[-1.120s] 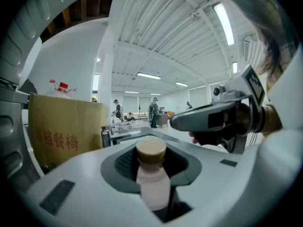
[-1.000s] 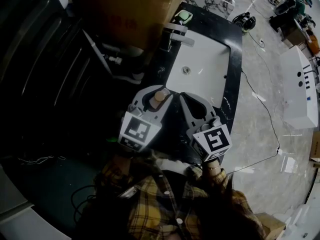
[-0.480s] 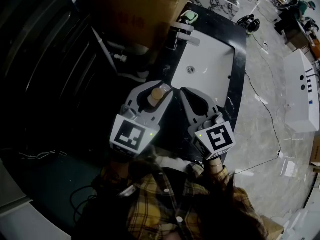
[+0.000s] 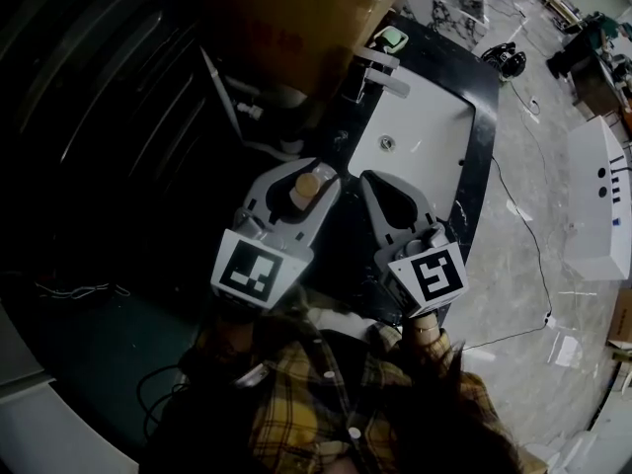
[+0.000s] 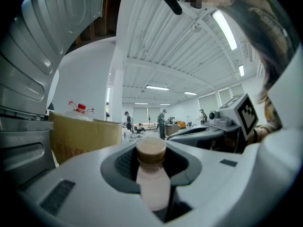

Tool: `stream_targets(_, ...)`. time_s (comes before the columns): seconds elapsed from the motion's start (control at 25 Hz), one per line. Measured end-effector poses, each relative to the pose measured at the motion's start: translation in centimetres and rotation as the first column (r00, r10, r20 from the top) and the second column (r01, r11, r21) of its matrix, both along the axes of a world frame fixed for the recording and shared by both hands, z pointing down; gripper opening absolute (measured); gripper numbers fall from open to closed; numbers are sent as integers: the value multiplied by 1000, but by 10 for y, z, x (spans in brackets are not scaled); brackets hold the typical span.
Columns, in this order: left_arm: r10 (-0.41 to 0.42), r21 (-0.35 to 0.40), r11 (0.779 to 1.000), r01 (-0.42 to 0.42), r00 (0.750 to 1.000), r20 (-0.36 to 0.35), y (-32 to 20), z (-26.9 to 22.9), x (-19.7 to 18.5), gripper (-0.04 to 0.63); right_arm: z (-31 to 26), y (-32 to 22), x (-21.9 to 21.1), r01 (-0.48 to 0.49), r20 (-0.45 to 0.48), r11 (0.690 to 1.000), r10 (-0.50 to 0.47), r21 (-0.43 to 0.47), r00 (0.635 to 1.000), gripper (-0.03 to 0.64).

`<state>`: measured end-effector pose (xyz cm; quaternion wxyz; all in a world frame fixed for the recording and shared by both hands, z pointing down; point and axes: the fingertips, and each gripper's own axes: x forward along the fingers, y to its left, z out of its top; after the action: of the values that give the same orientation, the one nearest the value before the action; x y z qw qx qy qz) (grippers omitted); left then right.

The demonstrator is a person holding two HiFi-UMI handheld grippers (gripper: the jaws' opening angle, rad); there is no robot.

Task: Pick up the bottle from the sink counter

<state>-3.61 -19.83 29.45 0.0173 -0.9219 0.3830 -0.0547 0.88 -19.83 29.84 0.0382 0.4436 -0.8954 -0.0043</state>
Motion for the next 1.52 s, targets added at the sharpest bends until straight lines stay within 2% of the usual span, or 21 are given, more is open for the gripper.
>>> stream_targets(0.8,-6,3,1000,6,1000,-24,2,-3,-4,121,-2,2,-9,33,-32,999,-33,11,999,15)
stream_targets(1.52,-14,3,1000,14,1000,-18,-4,0,-12,121,3,-3,-17,42,-54,999,-42,1,998,15)
